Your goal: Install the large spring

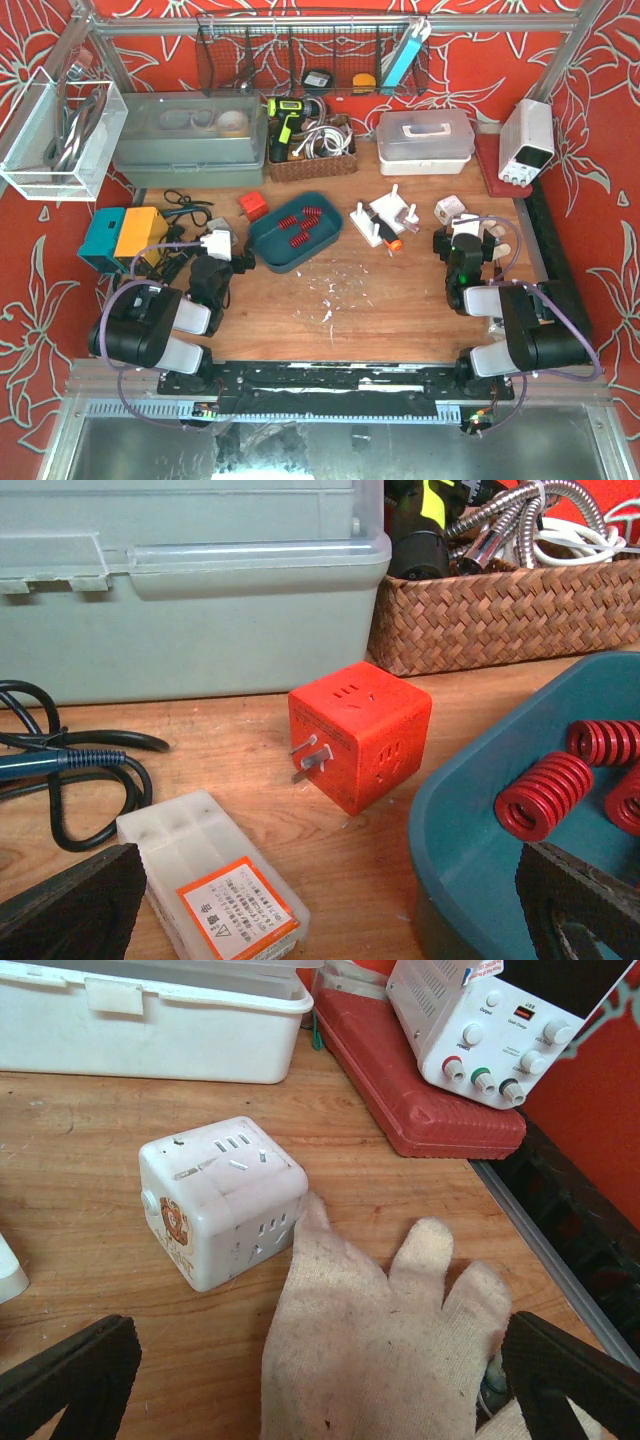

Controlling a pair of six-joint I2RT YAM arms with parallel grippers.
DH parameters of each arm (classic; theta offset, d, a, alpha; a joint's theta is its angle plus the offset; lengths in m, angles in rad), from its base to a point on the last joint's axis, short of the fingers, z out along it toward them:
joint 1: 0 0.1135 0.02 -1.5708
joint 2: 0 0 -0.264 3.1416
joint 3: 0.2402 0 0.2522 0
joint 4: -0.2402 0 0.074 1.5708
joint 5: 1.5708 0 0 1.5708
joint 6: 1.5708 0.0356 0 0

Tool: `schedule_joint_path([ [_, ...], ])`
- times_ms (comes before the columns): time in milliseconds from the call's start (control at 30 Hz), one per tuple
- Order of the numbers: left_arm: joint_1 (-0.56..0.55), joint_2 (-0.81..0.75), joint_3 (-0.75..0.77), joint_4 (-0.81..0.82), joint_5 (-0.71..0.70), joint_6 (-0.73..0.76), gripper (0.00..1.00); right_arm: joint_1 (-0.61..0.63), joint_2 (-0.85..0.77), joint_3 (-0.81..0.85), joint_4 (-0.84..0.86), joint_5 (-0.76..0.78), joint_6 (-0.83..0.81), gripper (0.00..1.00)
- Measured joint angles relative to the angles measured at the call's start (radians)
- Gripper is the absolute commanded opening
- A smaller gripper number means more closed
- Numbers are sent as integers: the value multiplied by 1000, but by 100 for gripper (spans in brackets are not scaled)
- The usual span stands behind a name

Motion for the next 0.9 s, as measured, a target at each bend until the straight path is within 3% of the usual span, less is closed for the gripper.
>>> schedule_joint_path([
  [600, 0, -21, 0, -16, 3, 0, 100, 0, -25, 0, -21, -8, -1, 99],
  [733, 0, -198, 60, -221, 8, -11, 100, 0, -175, 37, -202, -24, 4, 99],
  [900, 0, -422, 252, -499, 9, -122, 100, 0, -365, 189, -444, -87, 50, 99],
])
